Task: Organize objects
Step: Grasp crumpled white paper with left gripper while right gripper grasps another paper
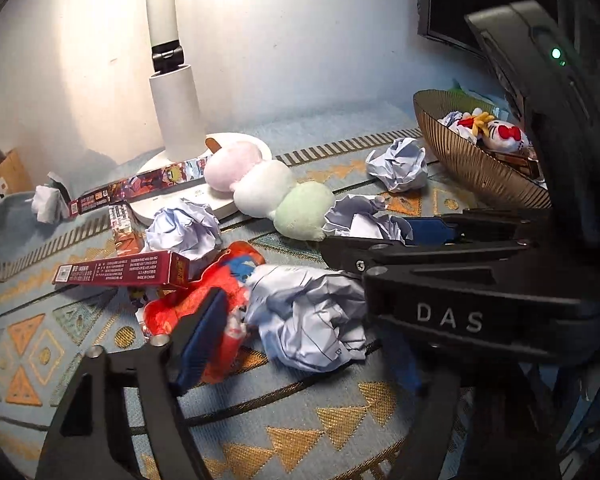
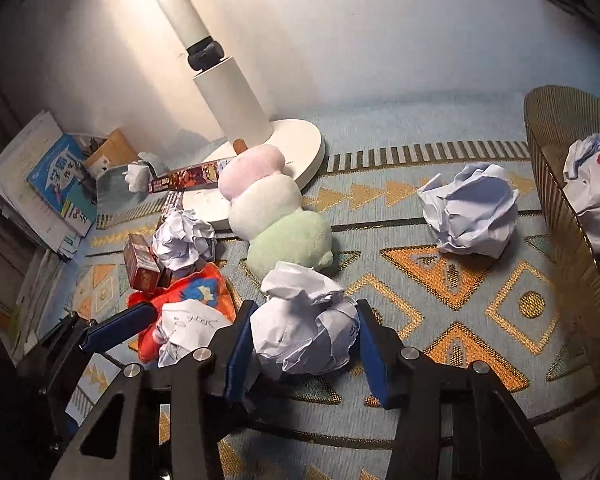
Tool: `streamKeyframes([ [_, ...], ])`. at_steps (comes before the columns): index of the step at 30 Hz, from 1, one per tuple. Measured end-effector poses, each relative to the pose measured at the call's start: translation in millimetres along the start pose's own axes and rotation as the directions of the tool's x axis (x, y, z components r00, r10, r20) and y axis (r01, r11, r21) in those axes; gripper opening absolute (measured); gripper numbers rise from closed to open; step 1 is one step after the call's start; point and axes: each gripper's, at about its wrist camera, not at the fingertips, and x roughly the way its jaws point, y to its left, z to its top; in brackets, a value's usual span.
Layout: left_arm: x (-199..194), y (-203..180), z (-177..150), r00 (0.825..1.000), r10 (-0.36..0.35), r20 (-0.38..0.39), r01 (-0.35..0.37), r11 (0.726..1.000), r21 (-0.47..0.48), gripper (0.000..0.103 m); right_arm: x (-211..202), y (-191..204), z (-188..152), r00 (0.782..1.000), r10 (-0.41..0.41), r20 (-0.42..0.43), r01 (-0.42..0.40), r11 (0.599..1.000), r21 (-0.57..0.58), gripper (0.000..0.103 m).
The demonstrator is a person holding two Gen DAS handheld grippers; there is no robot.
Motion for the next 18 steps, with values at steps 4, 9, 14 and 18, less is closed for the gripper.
streamKeyframes([
  [4,-8,0,-2,1.0,0.017,0.004,-0.017,1.0,0.001,0.053,-12,12,-6,0.998,-0.014,0.061,0.019,0.997,-0.072,0.046],
  [9,-48,10,-23,1.0,0.003,0.02,-0.001,0.997,-0.083,0.053,-38,8,-24,0.999,0.003,0.045,-0.001,0.999,-0.044,0.046],
  [14,-86,22,-63,0.999,0.029,0.014,-0.025,0.974,-0.226,0.053,-84,11,-67,0.999,0.016,0.05,-0.012,0.998,-0.068,0.047],
  [18,-85,37,-82,0.997,0.073,-0.019,-0.075,0.946,-0.316,0.053,-86,12,-99,0.999,-0.034,0.011,0.035,0.994,-0.108,0.047],
])
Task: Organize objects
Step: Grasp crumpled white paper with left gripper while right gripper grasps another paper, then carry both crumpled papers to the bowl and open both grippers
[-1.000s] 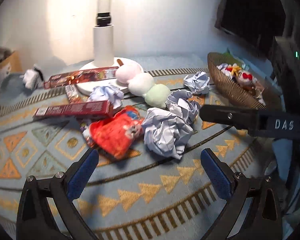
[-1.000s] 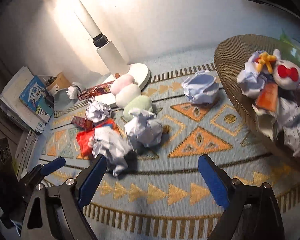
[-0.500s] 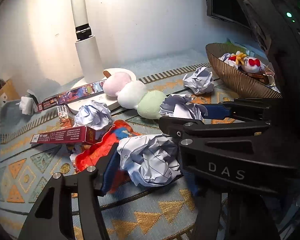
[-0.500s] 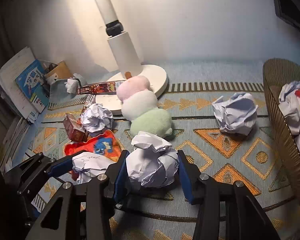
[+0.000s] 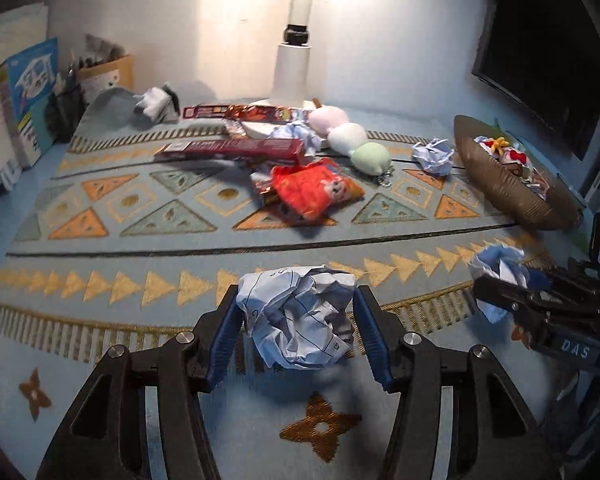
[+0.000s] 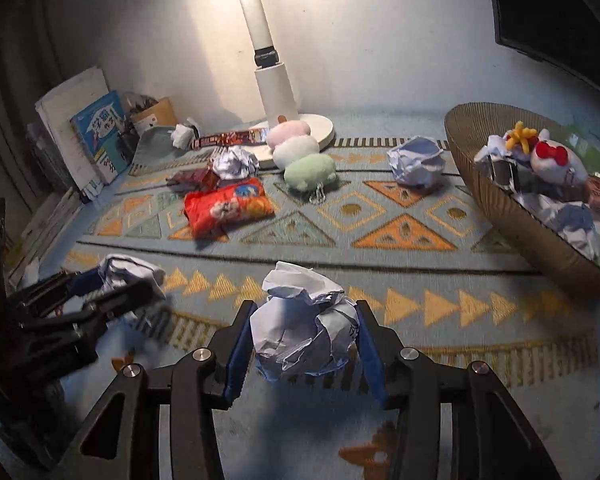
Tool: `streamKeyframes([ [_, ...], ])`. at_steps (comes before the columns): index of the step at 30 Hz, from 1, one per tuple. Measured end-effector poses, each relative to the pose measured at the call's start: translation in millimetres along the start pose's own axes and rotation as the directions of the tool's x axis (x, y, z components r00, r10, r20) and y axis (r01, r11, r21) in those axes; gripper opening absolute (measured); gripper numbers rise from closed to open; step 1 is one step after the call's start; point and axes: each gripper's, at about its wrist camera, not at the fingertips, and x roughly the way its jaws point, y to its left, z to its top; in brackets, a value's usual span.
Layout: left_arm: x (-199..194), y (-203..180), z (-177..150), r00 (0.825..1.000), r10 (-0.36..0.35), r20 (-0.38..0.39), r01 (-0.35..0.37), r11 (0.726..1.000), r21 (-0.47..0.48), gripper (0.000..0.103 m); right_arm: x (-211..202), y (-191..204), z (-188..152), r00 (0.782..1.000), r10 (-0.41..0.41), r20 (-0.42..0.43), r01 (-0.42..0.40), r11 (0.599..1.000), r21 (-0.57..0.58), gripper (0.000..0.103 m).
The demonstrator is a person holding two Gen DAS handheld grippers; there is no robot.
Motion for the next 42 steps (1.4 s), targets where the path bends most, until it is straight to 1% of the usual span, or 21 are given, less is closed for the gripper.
streamKeyframes([
  [2,-2,3,-1,0.999,0.03,0.024,-0.029,0.999,-0.014,0.053,3,-1,-7,1.0,-0.011,-0.016,0.011,1.0,0.004,0.047],
  [3,-3,3,-1,0.999,0.035,0.034,-0.035,0.999,-0.012,0.054,1,0,-7,1.0,-0.011,0.001,0.011,1.0,-0.005,0.047],
  [5,3,0,-2,0.998,0.051,0.02,-0.051,0.999,-0.004,0.054,-2,0,-8,1.0,0.015,0.019,-0.014,1.0,-0.016,0.047],
  [9,3,-7,-4,0.996,0.082,0.032,-0.083,0.996,0.029,0.054,5,-6,-6,1.0,0.021,-0.014,-0.02,1.0,0.019,0.047],
  [12,2,-5,-4,0.996,0.078,0.033,-0.079,0.997,0.023,0.054,3,-8,-6,1.0,0.025,-0.004,-0.025,0.999,0.038,0.047],
  [18,1,-3,-4,0.997,0.076,0.034,-0.077,0.997,0.017,0.055,-2,-3,-8,1.0,0.014,0.02,-0.014,1.0,0.013,0.047],
  [29,1,-3,-4,0.998,0.063,0.03,-0.064,0.998,0.009,0.055,3,-5,-7,1.0,0.027,-0.001,-0.027,0.999,0.02,0.049],
  [35,-1,-3,-4,0.997,0.062,0.041,-0.063,0.998,0.007,0.055,3,-1,-8,0.999,0.035,-0.005,-0.035,0.999,-0.001,0.049],
  [37,-7,-1,-5,0.993,0.093,0.07,-0.093,0.996,-0.011,0.055,0,0,-9,1.0,0.019,0.01,-0.019,1.0,-0.003,0.049],
  [39,-15,4,-7,0.989,0.114,0.098,-0.11,0.993,-0.047,0.055,-5,2,-11,0.999,-0.025,0.028,0.025,1.0,0.002,0.049],
  [41,-17,2,-9,0.988,0.126,0.093,-0.122,0.991,-0.047,0.055,-14,5,-15,0.996,-0.059,0.06,0.059,0.998,-0.002,0.049],
  [42,-18,0,-9,0.989,0.118,0.088,-0.115,0.993,-0.038,0.054,-20,6,-18,0.995,-0.064,0.082,0.065,0.998,-0.004,0.049],
])
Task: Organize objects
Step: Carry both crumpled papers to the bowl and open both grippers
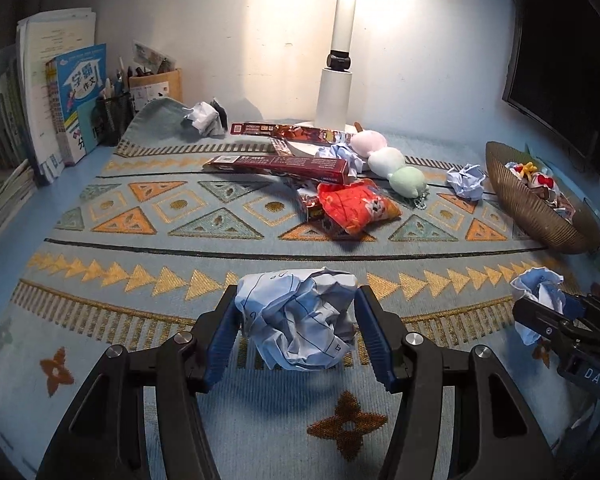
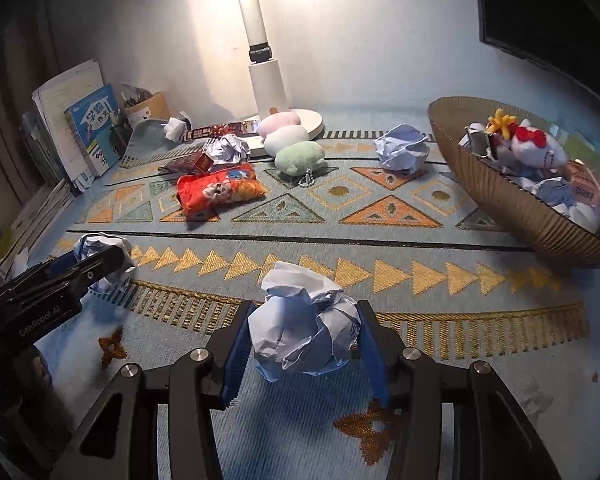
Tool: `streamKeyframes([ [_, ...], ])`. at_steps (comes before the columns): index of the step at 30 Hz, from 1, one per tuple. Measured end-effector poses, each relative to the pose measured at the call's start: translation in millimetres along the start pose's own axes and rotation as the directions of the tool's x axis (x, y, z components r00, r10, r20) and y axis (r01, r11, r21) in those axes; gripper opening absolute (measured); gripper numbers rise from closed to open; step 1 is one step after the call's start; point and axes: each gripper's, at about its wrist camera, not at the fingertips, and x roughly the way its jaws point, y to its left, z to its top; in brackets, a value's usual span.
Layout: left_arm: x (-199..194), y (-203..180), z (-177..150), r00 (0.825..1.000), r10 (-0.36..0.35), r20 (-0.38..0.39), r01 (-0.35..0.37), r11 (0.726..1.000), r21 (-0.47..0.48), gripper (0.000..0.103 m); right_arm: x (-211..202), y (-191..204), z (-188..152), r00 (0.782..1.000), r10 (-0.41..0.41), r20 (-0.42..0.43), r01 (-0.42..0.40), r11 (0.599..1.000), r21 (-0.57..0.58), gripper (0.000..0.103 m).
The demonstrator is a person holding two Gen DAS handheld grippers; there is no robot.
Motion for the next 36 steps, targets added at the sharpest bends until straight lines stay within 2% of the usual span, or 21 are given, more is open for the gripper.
streamKeyframes([
  [3,-7,-13,6,0.997,-0.072,-0.011,0.072,0.997,0.002,0.054,-17,-6,-8,1.0,0.01,0.026,-0.011,0.999,0.037,0.049],
  [5,-15,-29,17,0.986,-0.164,-0.009,0.164,0.986,-0.007,0.054,-28,-17,-12,0.999,0.038,0.022,-0.04,0.995,0.093,0.049],
  [7,-23,-52,31,0.974,-0.226,0.01,0.226,0.974,0.014,0.054,-44,-30,-13,0.998,0.049,0.026,-0.052,0.988,0.145,0.049],
  [11,-25,-109,73,0.943,-0.332,0.025,0.328,0.939,0.106,0.054,-91,-66,5,0.992,-0.024,0.123,-0.005,0.974,0.225,0.049],
  [14,-19,-157,104,0.927,-0.373,0.035,0.36,0.913,0.192,0.054,-126,-99,33,0.97,-0.126,0.208,0.061,0.954,0.294,0.049],
  [16,-8,-184,122,0.912,-0.41,0.018,0.397,0.892,0.217,0.054,-138,-123,52,0.954,-0.192,0.232,0.107,0.936,0.337,0.049],
  [18,4,-209,138,0.896,-0.445,0.002,0.432,0.872,0.229,0.054,-136,-145,67,0.95,-0.226,0.216,0.13,0.914,0.385,0.049],
  [21,23,-243,152,0.885,-0.466,-0.01,0.451,0.85,0.271,0.055,-120,-172,85,0.955,-0.25,0.162,0.158,0.886,0.437,0.049],
  [22,31,-251,154,0.879,-0.476,-0.02,0.462,0.841,0.28,0.059,-115,-177,90,0.955,-0.252,0.154,0.163,0.884,0.439,0.05],
  [23,41,-259,156,0.873,-0.486,-0.039,0.476,0.832,0.285,0.072,-107,-182,96,0.957,-0.256,0.139,0.175,0.885,0.431,0.06],
  [25,64,-267,156,0.878,-0.471,-0.083,0.476,0.839,0.265,0.094,-95,-190,100,0.957,-0.277,0.087,0.215,0.879,0.426,0.08],
  [26,73,-264,155,0.872,-0.478,-0.106,0.489,0.838,0.242,0.094,-92,-195,98,0.957,-0.278,0.084,0.215,0.873,0.439,0.08],
  [28,86,-253,149,0.842,-0.516,-0.157,0.538,0.826,0.17,0.094,-90,-205,92,0.965,-0.248,0.087,0.184,0.873,0.452,0.08],
  [33,86,-222,134,0.788,-0.597,-0.149,0.61,0.791,0.054,0.094,-87,-212,64,0.973,-0.219,0.072,0.157,0.859,0.488,0.08],
  [36,78,-219,132,0.772,-0.619,-0.146,0.631,0.773,0.056,0.094,-88,-205,48,0.981,-0.179,0.07,0.122,0.861,0.494,0.08],
])
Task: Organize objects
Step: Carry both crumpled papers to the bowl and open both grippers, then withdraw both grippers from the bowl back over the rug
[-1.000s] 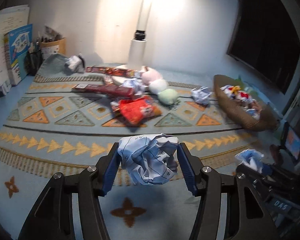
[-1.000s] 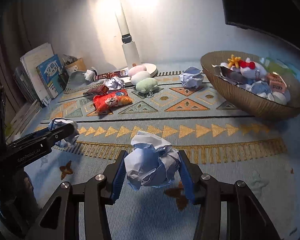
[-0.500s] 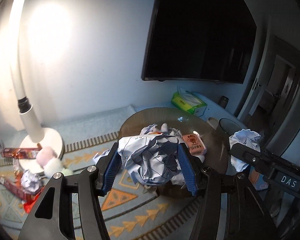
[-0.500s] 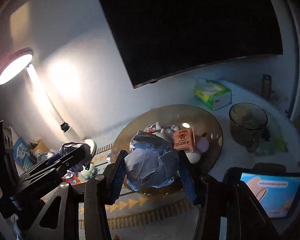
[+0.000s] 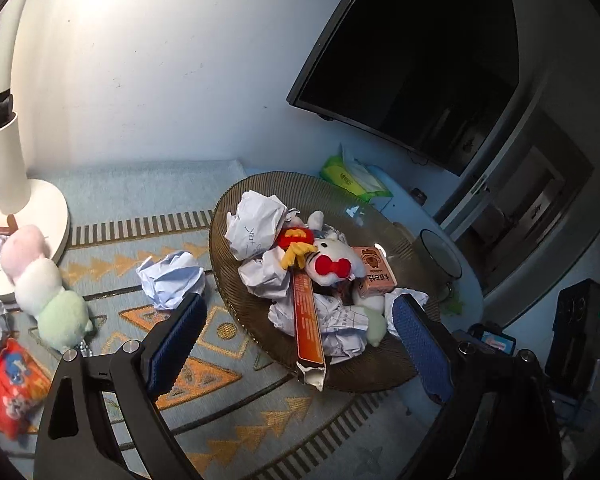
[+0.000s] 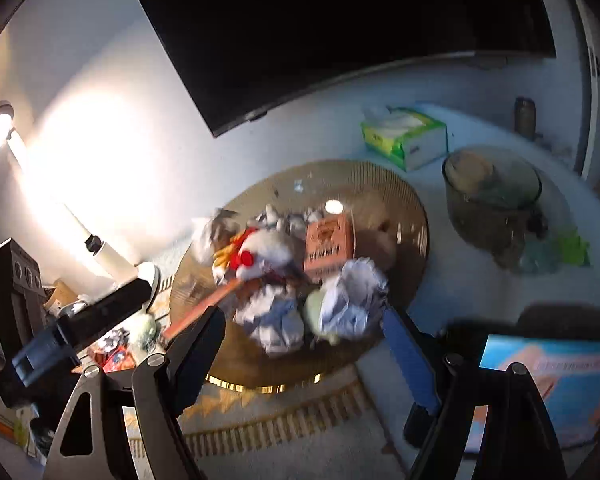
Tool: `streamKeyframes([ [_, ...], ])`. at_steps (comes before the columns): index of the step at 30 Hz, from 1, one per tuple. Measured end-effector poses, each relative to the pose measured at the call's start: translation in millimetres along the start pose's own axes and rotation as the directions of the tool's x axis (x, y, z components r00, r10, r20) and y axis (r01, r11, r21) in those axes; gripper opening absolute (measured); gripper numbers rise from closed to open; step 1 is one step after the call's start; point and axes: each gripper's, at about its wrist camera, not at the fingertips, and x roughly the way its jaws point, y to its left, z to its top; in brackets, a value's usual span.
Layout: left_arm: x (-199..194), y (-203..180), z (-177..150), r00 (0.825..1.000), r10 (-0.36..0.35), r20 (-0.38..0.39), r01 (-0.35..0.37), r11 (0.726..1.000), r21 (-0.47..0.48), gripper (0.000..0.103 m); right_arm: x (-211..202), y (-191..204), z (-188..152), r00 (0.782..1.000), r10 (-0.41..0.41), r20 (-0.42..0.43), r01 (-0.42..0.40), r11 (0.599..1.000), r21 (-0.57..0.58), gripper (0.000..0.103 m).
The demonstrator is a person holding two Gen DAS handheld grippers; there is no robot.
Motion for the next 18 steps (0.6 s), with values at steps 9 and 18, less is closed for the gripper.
streamKeyframes([
  [9,30,-45,-5,0.981,0.176,-0.086,-0.153,0.963,0.223,0.093,-17,21,-45,0.998,0.007,-0.058,-0.01,0.998,-0.065,0.081],
  [18,66,-70,-20,0.956,0.221,-0.192,-0.16,0.944,0.289,0.092,-15,31,-87,0.992,-0.019,-0.125,-0.003,0.985,-0.175,0.081],
])
